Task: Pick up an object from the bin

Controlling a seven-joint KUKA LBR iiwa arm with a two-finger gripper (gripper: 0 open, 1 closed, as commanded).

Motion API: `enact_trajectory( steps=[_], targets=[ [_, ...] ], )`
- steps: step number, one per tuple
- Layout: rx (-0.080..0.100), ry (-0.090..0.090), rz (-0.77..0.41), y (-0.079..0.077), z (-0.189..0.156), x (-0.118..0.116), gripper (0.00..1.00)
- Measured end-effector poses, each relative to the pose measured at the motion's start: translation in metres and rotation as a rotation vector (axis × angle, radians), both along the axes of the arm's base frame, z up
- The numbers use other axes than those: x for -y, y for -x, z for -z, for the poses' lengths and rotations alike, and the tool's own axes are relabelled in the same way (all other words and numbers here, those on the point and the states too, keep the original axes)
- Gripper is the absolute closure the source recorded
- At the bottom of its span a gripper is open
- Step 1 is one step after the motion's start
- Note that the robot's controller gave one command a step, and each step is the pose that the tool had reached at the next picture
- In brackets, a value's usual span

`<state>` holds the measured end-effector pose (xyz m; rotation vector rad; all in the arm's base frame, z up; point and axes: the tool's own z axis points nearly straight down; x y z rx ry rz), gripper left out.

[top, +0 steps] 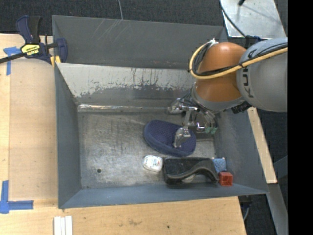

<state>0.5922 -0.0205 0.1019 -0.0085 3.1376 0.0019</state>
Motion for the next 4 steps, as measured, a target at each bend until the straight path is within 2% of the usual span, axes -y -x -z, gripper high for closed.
enact_trajectory(
  steps=[1,2,3,4],
  targets=[
    [0.000,0.000,0.146,0.000,0.001,-0.036,0.00],
    [0.002,0.007,0.228,0.003,0.024,-0.055,0.00],
    [0.000,0.004,0.228,0.000,0.020,-0.052,0.00],
    [-0.005,0.001,0.226,0.001,0.019,-0.054,1.00]
  ],
)
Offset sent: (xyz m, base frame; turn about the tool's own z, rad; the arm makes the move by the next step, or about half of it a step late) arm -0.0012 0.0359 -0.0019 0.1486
